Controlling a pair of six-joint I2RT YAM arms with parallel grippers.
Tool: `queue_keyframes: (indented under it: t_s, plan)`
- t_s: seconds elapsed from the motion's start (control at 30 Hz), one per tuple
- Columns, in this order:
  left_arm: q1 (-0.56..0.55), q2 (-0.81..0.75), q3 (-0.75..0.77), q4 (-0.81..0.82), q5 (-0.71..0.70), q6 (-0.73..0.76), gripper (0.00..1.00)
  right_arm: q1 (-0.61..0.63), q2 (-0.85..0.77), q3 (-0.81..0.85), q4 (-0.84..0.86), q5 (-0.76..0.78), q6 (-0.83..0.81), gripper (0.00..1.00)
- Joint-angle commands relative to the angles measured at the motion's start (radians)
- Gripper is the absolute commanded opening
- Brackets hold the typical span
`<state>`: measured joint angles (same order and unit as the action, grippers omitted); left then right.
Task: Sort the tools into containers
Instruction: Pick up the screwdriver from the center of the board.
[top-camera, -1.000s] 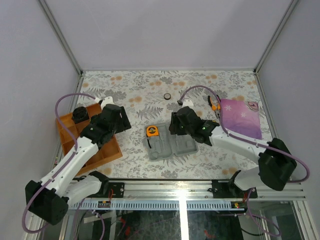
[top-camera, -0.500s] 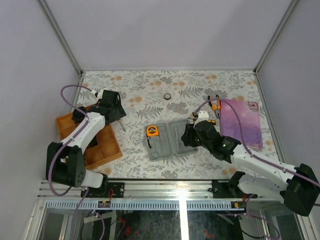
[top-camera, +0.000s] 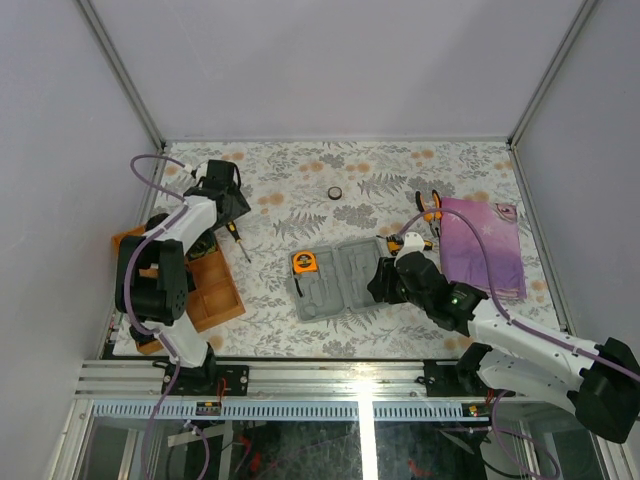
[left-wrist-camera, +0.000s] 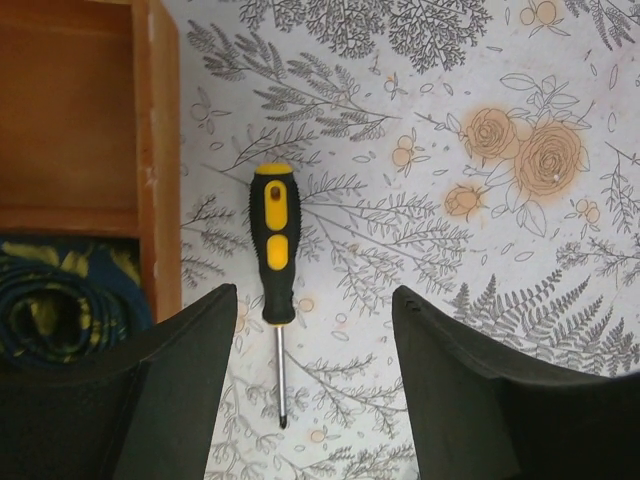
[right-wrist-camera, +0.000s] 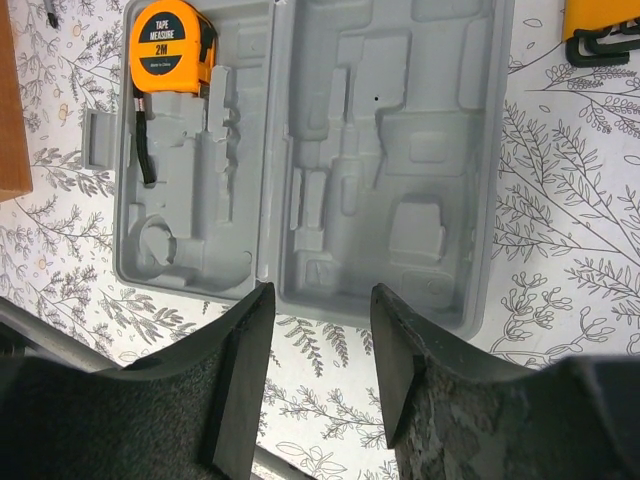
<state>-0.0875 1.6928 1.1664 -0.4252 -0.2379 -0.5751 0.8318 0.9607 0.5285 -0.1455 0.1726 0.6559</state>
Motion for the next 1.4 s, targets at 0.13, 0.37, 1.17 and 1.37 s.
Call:
queue_keyframes:
  t_s: [0.13,0.37,1.17,1.37]
  plan:
    - [0.015,0.114,0.08,0.028,-0.033,-0.004,0.6,-0.004,-0.035,-0.01,-0.003,0.014,0.031,0.49]
    - [0.021,0.186,0.114,0.023,-0.037,-0.012,0.62,-0.004,-0.038,-0.012,-0.005,0.01,0.046,0.49]
    - [0.038,0.329,0.144,0.014,0.005,-0.008,0.41,-0.003,-0.013,0.007,-0.016,-0.001,0.059,0.46]
    - [0.038,0.307,0.14,0.015,0.007,-0.008,0.27,-0.004,-0.018,0.006,-0.017,0.002,0.063,0.45]
